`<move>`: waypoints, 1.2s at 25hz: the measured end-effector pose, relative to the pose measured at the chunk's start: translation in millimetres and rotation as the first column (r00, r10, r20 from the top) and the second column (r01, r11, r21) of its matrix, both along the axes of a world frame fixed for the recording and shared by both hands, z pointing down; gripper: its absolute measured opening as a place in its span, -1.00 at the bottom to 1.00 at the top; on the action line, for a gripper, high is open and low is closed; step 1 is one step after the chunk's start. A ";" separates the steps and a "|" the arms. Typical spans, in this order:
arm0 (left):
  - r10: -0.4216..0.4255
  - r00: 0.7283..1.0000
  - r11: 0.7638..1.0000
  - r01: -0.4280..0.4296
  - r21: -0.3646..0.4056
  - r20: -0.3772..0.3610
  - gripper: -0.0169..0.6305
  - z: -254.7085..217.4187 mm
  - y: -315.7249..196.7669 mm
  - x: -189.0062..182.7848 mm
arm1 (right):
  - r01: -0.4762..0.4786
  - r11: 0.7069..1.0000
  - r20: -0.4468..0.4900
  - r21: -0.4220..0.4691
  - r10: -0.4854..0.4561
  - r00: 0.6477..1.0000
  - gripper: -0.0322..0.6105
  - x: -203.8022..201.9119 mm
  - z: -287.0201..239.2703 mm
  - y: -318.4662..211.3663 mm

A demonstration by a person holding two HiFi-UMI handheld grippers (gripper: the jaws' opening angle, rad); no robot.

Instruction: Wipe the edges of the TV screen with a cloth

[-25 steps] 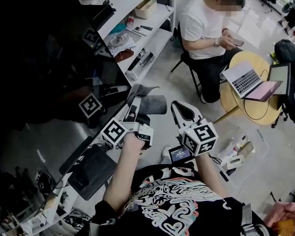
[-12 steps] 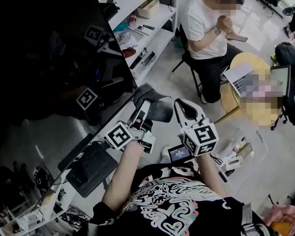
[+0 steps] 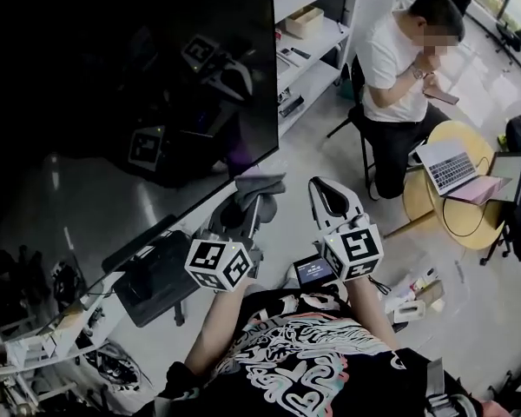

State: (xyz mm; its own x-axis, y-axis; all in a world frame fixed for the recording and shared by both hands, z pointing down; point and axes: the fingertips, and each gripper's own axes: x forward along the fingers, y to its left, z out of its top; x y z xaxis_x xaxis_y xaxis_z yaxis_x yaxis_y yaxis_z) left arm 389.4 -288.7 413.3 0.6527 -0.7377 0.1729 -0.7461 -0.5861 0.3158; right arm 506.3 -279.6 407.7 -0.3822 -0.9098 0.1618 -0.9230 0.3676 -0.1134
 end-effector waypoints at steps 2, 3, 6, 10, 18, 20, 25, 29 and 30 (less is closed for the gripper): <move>-0.049 0.995 0.996 0.042 0.080 0.085 -0.72 -9.5 9.2 -17.8 | 0.032 0.999 0.002 0.018 -0.032 0.999 -0.79 -16.3 -5.5 2.6; -0.073 0.990 0.991 0.059 0.119 0.121 -0.72 -14.3 16.0 -27.8 | 0.053 0.998 -0.007 0.025 -0.053 0.999 -0.79 -26.9 -7.9 6.1; -0.144 0.972 0.971 0.102 0.218 0.186 -0.72 -31.4 42.3 -57.7 | 0.108 0.993 -0.045 0.049 -0.105 0.993 -0.79 -58.2 -14.6 22.6; -0.239 0.940 0.935 0.155 0.318 0.245 -0.72 -50.2 80.6 -98.4 | 0.113 0.990 -0.092 0.080 -0.106 0.990 -0.79 -86.0 -20.1 49.7; -0.344 0.912 0.893 0.244 0.378 0.225 -0.72 -69.6 167.1 -145.3 | 0.167 0.981 -0.088 0.098 -0.158 0.983 -0.79 -125.1 -39.5 133.3; -0.361 0.910 0.882 0.264 0.390 0.201 -0.72 -73.5 188.4 -147.7 | 0.166 0.982 -0.075 0.093 -0.159 0.984 -0.79 -126.9 -38.5 155.3; -0.390 0.905 0.867 0.299 0.399 0.169 -0.73 -74.5 237.6 -154.7 | 0.167 0.983 -0.073 0.077 -0.161 0.984 -0.79 -125.1 -34.1 210.3; -0.385 0.898 0.869 0.274 0.412 0.214 -0.72 -72.9 273.6 -158.3 | 0.169 0.982 -0.073 0.085 -0.163 0.984 -0.79 -123.3 -39.2 247.4; -0.388 0.896 0.866 0.276 0.417 0.214 -0.72 -74.4 279.2 -158.5 | 0.171 0.982 -0.072 0.085 -0.165 0.984 -0.79 -122.2 -40.2 253.2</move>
